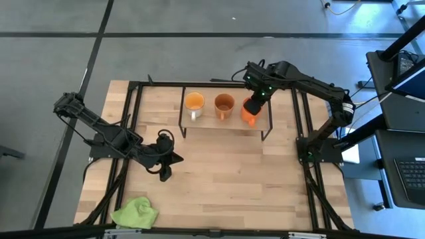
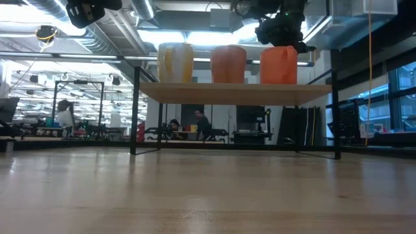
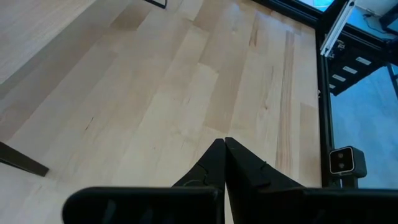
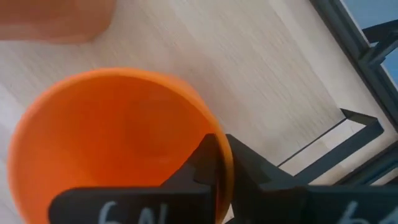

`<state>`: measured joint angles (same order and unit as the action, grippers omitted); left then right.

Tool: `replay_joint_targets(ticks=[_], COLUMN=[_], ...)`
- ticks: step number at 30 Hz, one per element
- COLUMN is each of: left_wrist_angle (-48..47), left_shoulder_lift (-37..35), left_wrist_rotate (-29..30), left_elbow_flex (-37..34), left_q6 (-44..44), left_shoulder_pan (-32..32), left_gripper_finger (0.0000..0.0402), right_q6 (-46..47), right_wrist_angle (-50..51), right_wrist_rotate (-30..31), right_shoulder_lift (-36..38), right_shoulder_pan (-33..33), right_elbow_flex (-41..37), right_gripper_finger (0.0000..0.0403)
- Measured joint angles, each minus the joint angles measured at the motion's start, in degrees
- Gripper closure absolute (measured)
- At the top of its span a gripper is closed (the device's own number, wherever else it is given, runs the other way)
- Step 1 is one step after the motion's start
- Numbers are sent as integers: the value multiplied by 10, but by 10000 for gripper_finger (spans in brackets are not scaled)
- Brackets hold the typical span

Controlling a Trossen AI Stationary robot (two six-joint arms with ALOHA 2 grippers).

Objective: Stack small to large cups/mugs on shelf
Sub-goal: Put the orange mug on the shelf, then return to Home Position

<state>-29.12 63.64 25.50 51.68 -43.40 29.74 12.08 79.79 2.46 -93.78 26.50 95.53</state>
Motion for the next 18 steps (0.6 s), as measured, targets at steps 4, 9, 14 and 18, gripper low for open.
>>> replay_joint_targets(ticks=[4,9,14,18], left_wrist_angle=[0,-5,-19,-18], left_shoulder_lift=[0,0,0,0], left_wrist_rotate=[0,0,0,0], left_elbow_flex=[0,0,0,0], left_q6=[0,0,-1,-2], left_shoulder_pan=[0,0,0,0], left_gripper_finger=[401,401,401,401], right_q6=[-2,-2,-3,-4], right_wrist_angle=[-11,-16,-6,13], right_wrist_rotate=[2,2,3,9], right_shoulder_lift=[-1,-1,-1,-1], right_shoulder_pan=[0,0,0,0], right_elbow_flex=[-1,-1,11,59], right_gripper_finger=[365,339,320,318])
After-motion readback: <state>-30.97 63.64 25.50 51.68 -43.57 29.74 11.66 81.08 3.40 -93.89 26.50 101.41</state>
